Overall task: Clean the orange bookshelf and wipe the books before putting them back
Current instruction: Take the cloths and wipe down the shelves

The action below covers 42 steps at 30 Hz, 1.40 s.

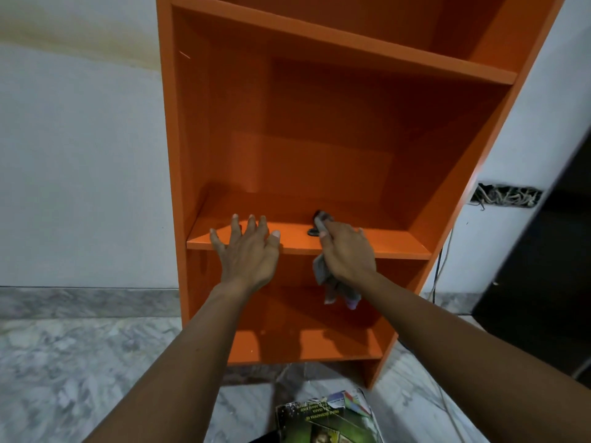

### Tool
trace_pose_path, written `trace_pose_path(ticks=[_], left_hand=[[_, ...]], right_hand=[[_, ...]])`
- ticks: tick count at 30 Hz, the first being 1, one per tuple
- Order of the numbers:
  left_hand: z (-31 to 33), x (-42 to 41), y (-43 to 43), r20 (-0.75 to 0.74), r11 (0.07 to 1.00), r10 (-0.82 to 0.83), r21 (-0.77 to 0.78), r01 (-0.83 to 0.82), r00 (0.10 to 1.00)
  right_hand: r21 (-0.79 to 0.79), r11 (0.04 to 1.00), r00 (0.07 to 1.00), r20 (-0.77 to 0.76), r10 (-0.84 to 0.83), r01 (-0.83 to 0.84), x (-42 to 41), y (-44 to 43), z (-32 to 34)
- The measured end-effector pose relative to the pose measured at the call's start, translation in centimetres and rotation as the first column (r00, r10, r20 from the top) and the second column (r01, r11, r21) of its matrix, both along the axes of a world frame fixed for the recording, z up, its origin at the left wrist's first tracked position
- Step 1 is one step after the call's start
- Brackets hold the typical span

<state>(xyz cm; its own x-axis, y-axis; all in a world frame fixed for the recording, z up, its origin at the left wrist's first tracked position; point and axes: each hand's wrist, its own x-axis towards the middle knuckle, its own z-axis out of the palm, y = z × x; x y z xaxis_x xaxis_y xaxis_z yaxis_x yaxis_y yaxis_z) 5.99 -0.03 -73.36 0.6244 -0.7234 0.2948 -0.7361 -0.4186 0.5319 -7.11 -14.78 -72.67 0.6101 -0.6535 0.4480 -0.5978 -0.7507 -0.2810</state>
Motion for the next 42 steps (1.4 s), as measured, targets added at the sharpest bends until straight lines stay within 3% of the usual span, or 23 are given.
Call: trace_pose_path(ticks=[4, 8, 10, 14, 20, 24, 27, 29, 34, 42], left_hand=[[0.2, 0.0, -0.1, -0.094, 0.997, 0.001, -0.074, -0.008, 0.996], [0.3, 0.0, 0.1, -0.176, 0.986, -0.031, -0.168, 0.001, 0.984], [0.5, 0.0, 0.1, -0.211, 0.984, -0.025, -0.179, -0.013, 0.977], [1.2, -0.4, -0.5, -0.205, 0.991, 0.039, -0.116, -0.064, 0.978], [1.2, 0.3, -1.9, 0.005, 0.986, 0.165, 0.034, -0.166, 0.986], [0.9, 1.2, -2.5, 0.106, 0.974, 0.214, 0.052, -0.220, 0.971], [1.1, 1.8, -2.8, 0.091, 0.969, 0.244, 0.029, -0.247, 0.966], [1.4, 2.0, -2.8, 0.069, 0.968, 0.250, 0.007, -0.251, 0.966], [1.3, 1.9, -2.3, 0.064, 0.974, 0.226, -0.027, -0.225, 0.972], [1.9, 2.3, -2.5, -0.132, 0.963, 0.213, -0.141, -0.231, 0.968]], right_hand=[[0.009, 0.978, 0.977, 0.031, 0.210, -0.210, 2.4, 3.1, -1.3], [0.002, 0.895, 0.884, 0.154, 0.440, -0.446, 2.9, 5.3, -1.4], [0.021, 0.876, 0.860, 0.203, 0.468, -0.482, 2.6, 4.9, -0.9], [0.068, 0.944, 0.873, 0.406, 0.271, -0.324, 2.6, 1.8, 1.6], [0.258, 0.958, 0.891, 0.453, -0.003, -0.128, 5.2, -6.5, 6.3], [0.325, 0.945, 0.951, 0.301, -0.070, -0.034, 7.4, -10.2, 6.4], [0.258, 0.963, 0.993, -0.103, -0.057, 0.083, 8.6, -11.1, 5.0], [0.241, 0.963, 0.971, -0.232, -0.065, 0.121, 10.0, -11.5, 4.0], [0.215, 0.975, 0.954, -0.298, 0.009, 0.058, 12.5, -12.2, 3.6], [0.209, 0.967, 0.936, -0.287, 0.201, -0.143, 15.2, -9.0, 3.5]])
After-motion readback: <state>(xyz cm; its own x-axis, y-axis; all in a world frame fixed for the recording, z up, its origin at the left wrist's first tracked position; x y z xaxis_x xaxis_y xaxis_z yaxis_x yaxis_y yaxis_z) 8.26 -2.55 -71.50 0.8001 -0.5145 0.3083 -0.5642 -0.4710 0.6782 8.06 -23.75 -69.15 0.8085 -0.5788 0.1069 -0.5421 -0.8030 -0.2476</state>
